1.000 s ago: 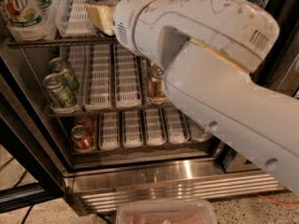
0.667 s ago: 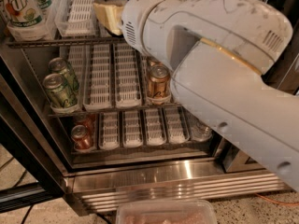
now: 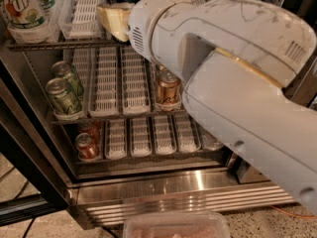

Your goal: Pick pepsi can from top shelf of fridge

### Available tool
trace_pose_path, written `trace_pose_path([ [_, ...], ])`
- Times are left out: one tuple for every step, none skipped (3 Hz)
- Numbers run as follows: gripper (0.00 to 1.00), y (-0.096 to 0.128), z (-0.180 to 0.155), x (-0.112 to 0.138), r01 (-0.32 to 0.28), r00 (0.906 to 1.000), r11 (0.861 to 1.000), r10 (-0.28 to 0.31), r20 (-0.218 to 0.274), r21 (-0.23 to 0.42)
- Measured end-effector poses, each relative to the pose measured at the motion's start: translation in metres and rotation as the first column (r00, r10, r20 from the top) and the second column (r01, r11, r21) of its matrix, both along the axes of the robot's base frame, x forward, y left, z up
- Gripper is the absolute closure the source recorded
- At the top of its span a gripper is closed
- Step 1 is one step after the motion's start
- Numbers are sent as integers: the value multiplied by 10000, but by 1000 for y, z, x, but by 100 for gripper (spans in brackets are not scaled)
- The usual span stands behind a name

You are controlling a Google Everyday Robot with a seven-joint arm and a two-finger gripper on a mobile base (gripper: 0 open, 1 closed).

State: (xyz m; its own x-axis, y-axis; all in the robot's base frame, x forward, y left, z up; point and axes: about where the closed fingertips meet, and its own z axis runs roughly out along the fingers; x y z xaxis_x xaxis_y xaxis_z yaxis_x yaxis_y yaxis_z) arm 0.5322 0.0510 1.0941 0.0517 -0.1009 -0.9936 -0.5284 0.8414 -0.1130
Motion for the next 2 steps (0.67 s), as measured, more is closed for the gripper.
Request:
trace_pose_path([
  [100,6,15,-30,-285,9991,9990,273,338,358],
  [100,-2,41,-71,-180,9952,9967,102,975,793],
])
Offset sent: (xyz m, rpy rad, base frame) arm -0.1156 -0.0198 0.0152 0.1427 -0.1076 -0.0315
